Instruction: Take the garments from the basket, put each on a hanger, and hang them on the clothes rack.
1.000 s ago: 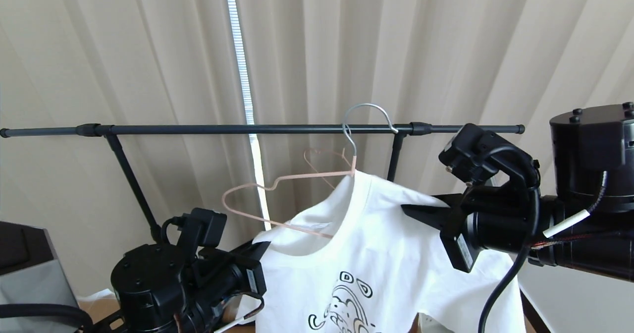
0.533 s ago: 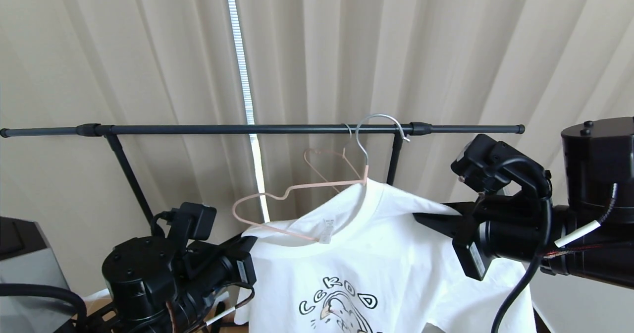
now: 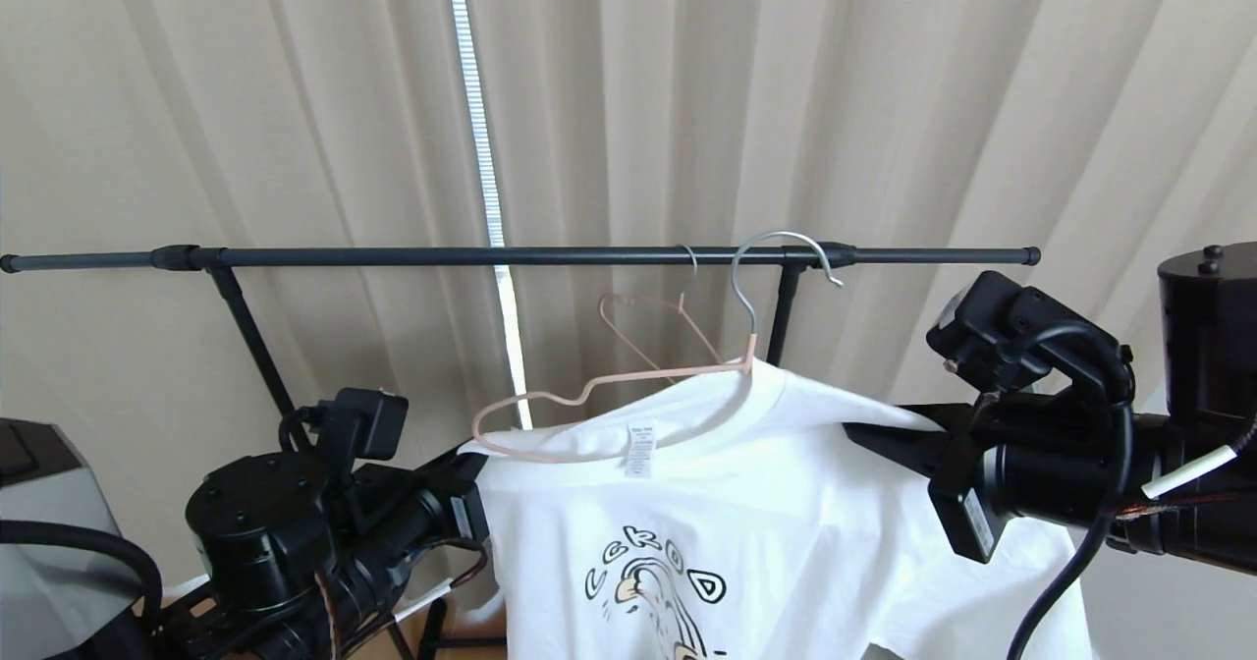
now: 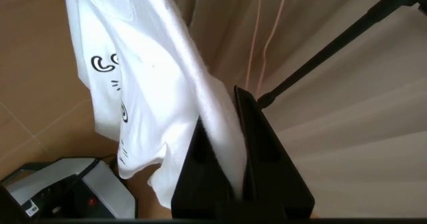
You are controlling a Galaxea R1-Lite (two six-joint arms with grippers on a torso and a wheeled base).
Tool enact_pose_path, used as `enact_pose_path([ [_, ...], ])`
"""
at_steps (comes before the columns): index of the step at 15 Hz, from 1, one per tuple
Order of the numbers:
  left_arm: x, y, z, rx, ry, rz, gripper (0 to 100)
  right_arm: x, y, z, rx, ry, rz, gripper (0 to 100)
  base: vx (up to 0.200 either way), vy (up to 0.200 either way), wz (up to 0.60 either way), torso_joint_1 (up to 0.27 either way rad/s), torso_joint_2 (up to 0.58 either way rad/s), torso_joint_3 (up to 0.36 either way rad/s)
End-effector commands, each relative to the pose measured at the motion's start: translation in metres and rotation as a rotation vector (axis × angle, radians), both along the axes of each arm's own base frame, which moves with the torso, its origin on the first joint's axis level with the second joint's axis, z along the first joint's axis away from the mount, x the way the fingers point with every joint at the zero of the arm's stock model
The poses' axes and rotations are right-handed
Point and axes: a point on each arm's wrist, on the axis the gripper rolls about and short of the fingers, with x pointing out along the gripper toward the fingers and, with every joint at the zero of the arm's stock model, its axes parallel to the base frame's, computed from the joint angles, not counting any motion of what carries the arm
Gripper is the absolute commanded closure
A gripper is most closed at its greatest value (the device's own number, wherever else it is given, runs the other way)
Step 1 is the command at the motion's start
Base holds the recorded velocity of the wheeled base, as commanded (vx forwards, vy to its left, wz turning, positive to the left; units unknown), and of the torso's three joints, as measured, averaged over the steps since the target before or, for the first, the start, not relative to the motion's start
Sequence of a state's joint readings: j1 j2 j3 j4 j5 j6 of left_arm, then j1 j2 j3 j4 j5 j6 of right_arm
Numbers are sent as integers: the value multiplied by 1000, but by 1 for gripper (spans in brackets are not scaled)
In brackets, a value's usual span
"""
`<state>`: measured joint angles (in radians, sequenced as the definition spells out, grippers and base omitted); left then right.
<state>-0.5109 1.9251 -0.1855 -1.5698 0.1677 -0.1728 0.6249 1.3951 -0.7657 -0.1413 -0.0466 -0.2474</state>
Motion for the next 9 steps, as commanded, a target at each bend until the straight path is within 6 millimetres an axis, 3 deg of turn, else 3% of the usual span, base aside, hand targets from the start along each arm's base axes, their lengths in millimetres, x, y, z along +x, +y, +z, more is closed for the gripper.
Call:
enact_pose_path([
  [1,0,5,5,-10,-20,18,100,0,-3,-4,-23,2,-1,100,0,0,0,0,0,0],
  [7,0,9,11,-19,-39,31,100,2,-7,-10,-75,-2,6,100,0,0,0,0,0,0],
  [9,-7,7,24,-45,-85,7,100,3,-4,-12,-72,1,18,100,0,0,0,0,0,0],
])
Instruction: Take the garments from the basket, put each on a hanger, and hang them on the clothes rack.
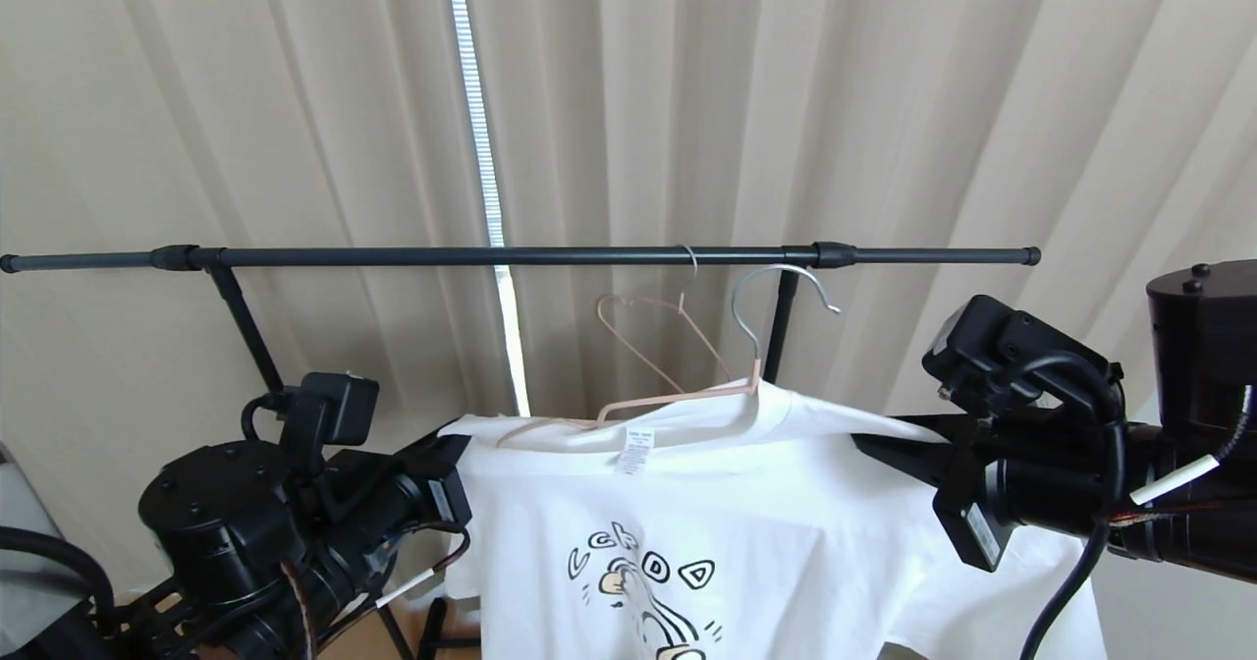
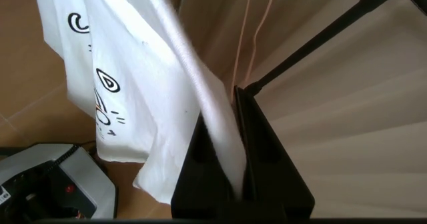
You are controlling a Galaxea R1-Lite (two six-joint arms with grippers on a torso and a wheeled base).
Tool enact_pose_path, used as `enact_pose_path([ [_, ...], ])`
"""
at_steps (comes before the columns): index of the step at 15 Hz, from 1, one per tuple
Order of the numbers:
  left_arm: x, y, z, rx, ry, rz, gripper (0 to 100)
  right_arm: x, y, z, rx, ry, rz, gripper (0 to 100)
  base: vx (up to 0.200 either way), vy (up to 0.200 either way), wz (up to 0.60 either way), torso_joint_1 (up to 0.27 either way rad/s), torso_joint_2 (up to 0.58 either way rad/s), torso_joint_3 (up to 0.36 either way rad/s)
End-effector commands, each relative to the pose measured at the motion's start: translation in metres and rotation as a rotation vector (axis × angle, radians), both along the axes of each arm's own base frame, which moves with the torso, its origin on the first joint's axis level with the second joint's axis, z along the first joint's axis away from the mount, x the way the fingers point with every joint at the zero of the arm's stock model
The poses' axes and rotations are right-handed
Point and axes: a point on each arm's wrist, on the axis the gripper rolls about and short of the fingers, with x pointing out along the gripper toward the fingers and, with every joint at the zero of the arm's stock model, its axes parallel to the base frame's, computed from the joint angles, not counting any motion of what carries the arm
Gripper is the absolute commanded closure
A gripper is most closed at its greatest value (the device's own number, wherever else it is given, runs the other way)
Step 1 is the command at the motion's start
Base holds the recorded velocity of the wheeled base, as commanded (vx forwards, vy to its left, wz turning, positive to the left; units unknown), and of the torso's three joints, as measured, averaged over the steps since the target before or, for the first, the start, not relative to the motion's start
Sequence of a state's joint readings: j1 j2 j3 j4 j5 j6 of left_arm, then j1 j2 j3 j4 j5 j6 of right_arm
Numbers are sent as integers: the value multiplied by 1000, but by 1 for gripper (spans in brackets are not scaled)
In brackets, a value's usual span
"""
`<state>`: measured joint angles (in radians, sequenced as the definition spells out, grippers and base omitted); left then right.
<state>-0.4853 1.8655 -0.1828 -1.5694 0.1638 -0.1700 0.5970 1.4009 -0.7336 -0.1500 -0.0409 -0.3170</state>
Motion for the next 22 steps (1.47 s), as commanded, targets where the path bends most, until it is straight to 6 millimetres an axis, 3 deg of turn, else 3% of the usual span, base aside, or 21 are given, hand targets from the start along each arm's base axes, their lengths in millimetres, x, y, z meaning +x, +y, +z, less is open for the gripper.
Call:
enact_pose_path([
  [1,-12,-9,18,-31,-69,-56,100,4,7,-7,-11,26,16,100,0,0,0,0,0,0],
  [5,-15,-16,33,-8,-155,-81,100,15,18,-18,11,57,2,100,0,0,0,0,0,0],
  [9,-3,-23,52,80,-183,-57,100,19,25,-16,79,45,-25,100,0,0,0,0,0,0],
  [12,-7,-30,72,117,-176,-51,100,20,26,-14,57,13,-84,100,0,0,0,0,0,0],
  [15,-11,-30,72,176,-161,-20,100,19,28,-12,15,-37,-175,100,0,0,0,0,0,0],
  [22,-29,-51,69,220,-171,-87,100,11,48,-18,74,-40,-116,100,0,0,0,0,0,0],
])
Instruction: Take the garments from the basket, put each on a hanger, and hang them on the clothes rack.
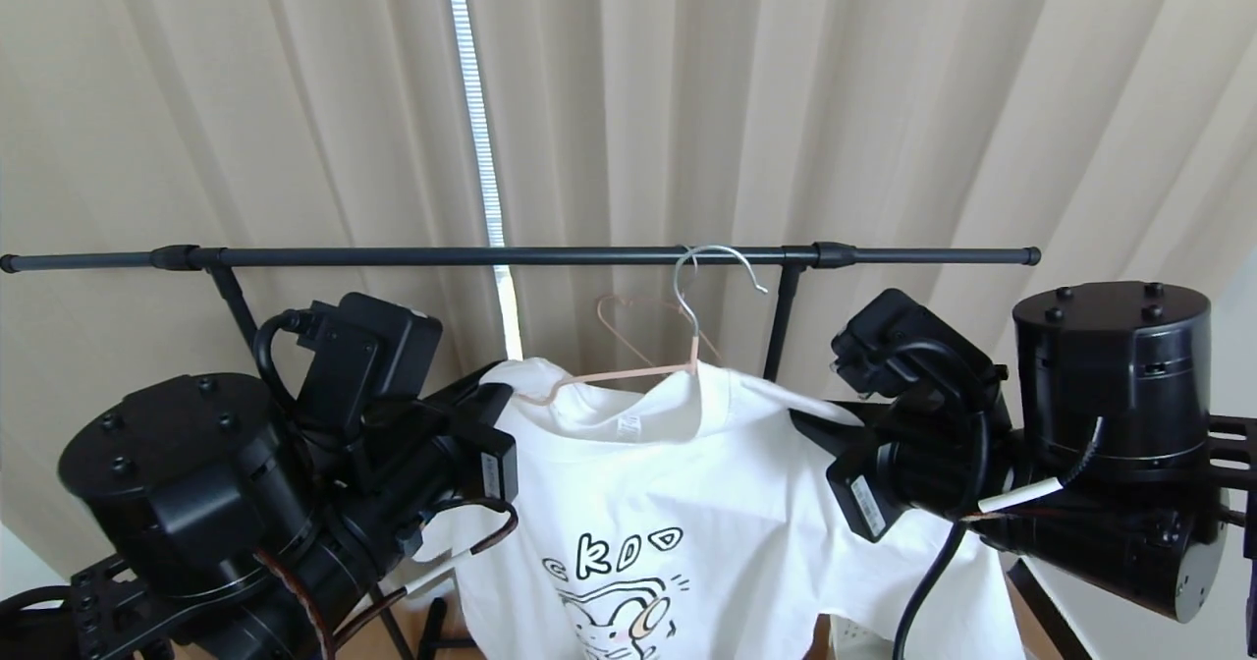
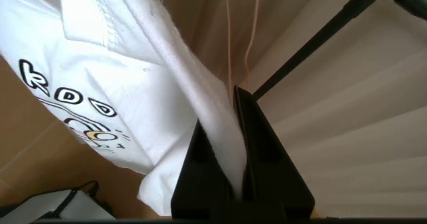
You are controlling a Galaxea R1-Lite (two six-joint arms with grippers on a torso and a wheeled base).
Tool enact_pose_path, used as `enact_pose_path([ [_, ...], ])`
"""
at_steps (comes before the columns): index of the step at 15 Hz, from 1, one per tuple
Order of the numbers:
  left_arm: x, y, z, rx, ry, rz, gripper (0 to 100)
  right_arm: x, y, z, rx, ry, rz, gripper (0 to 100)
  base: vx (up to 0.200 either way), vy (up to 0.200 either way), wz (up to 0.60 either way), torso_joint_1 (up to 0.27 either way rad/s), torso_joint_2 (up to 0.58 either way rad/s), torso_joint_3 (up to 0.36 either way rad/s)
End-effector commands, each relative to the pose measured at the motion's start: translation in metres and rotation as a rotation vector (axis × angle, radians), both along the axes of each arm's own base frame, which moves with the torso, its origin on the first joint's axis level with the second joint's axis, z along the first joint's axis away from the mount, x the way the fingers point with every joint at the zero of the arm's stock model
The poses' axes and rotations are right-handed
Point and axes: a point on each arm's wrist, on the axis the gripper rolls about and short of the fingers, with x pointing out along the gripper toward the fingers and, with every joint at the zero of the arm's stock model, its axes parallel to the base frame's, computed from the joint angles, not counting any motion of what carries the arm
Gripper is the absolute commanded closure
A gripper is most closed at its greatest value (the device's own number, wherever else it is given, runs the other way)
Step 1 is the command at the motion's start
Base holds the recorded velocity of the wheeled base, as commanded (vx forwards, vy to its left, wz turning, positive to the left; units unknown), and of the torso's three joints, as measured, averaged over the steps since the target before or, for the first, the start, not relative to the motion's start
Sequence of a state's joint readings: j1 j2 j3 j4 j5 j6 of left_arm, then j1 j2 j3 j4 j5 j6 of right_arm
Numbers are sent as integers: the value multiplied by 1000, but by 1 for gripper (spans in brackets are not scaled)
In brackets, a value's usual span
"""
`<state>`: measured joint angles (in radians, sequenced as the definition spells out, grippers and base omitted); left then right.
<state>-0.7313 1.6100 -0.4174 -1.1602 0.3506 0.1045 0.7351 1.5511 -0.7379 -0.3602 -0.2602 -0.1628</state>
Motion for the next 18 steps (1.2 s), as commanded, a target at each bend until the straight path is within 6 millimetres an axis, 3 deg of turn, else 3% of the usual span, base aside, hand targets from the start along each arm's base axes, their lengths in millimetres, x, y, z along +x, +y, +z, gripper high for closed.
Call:
enact_pose_path([
  [1,-1,-2,1,-4,-5,-7,100,-4,0,-3,-4,8,14,100,0,0,0,0,0,0],
  [8,0,-1,3,-8,-9,9,100,-22,-10,-3,17,44,187,100,0,0,0,0,0,0],
  [13,-8,17,18,1,-5,41,100,-21,-29,-3,-29,9,249,100,0,0,0,0,0,0],
  [18,-11,8,17,9,7,2,100,-23,-19,-9,-23,42,317,100,0,0,0,0,0,0],
])
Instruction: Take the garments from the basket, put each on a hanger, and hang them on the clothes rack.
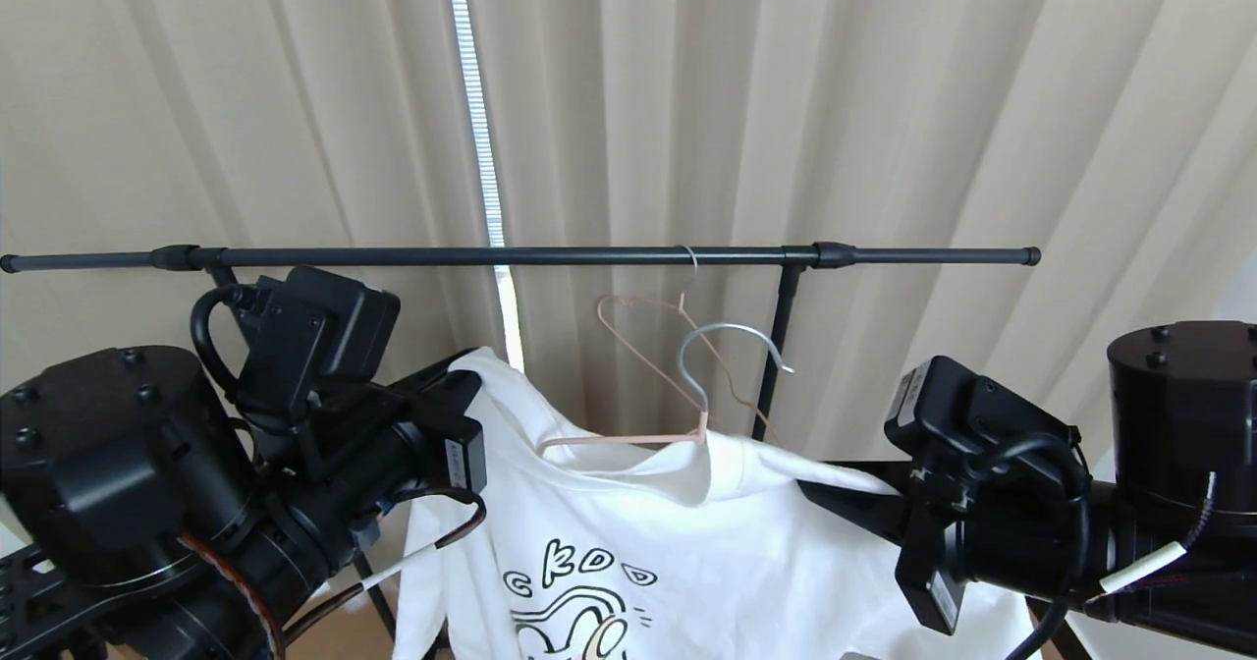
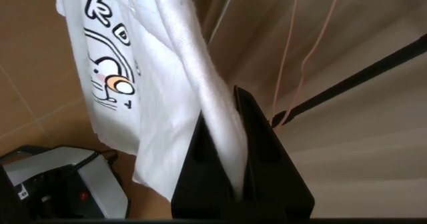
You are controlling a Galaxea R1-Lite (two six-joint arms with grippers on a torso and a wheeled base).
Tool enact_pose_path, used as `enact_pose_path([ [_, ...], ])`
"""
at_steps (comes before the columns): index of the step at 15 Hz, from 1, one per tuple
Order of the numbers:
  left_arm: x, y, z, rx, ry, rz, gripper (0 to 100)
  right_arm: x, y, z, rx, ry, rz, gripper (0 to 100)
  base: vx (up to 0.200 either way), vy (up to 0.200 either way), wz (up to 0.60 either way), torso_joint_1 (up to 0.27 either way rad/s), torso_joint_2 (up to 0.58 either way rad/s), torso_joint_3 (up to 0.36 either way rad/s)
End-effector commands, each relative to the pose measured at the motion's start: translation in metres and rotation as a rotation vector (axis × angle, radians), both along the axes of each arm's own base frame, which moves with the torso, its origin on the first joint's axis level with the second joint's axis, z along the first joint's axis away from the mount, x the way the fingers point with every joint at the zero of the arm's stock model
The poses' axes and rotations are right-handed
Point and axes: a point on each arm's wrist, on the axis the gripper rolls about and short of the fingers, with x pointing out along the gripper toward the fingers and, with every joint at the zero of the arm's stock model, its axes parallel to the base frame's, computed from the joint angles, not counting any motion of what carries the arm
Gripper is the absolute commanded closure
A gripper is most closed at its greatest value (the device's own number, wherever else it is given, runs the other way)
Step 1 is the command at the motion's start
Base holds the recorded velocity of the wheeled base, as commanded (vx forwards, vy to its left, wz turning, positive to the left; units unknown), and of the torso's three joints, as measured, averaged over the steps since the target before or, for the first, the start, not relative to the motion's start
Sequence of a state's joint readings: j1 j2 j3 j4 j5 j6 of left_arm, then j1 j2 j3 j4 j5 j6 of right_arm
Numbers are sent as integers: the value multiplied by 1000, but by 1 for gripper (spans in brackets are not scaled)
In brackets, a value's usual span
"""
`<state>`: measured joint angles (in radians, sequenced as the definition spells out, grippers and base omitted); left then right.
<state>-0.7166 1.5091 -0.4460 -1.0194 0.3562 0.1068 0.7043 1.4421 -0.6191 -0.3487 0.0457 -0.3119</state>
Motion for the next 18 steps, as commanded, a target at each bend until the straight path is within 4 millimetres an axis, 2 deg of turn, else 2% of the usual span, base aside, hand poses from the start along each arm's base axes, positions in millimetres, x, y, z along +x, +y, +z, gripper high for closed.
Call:
enact_pose_path([
  [1,-4,-5,0,-1,0,-28,100,4,8,-6,4,33,6,100,0,0,0,0,0,0],
  [4,-5,-6,-1,4,4,-34,100,3,14,-6,23,52,12,100,0,0,0,0,0,0],
  [8,-13,-15,0,-3,0,-83,100,13,24,-9,71,105,-33,100,0,0,0,0,0,0],
  [11,-18,-20,2,-2,-5,-112,100,22,31,-18,63,86,-76,100,0,0,0,0,0,0],
  [16,-18,-25,8,1,0,-126,100,25,45,-29,95,104,-73,100,0,0,0,0,0,0],
  [18,-17,-26,9,-7,1,-127,100,28,57,-37,142,126,-80,100,0,0,0,0,0,0],
])
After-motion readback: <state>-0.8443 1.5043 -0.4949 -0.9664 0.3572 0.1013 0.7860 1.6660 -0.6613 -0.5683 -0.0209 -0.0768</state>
